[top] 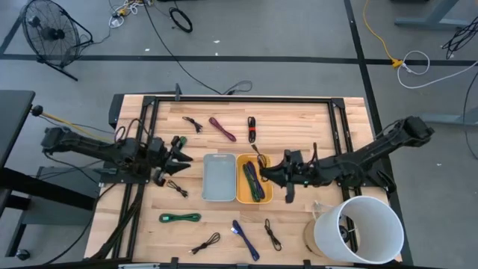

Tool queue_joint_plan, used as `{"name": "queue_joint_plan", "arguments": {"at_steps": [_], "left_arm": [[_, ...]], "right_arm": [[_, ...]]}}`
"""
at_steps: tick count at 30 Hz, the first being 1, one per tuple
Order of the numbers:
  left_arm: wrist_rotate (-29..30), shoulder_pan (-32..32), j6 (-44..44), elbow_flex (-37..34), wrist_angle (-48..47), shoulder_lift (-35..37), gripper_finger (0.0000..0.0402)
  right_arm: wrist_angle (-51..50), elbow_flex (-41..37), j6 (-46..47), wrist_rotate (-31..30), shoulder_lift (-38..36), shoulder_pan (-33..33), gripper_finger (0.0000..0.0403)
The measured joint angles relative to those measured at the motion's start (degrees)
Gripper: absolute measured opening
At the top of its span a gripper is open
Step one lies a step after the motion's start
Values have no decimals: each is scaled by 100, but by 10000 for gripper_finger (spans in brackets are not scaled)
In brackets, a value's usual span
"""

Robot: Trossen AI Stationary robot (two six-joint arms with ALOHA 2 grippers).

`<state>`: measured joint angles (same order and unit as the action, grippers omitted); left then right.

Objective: Pick & Place USB Port
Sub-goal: Put the black charger cable into the gray bin

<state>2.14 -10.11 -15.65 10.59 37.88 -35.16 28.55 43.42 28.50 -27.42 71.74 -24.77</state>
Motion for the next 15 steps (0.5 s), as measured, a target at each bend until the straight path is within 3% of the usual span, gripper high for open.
{"name": "queue_joint_plan", "arguments": {"at_steps": [5, 15], "left_arm": [[149, -155, 309, 1013, 19, -1353, 110], [-288, -162, 509, 2760, -33, -3384, 111]], "right_arm": [[444, 218, -426, 115, 497, -8, 9], [-877, 1703, -1145, -133, 1331, -7, 9]]}}
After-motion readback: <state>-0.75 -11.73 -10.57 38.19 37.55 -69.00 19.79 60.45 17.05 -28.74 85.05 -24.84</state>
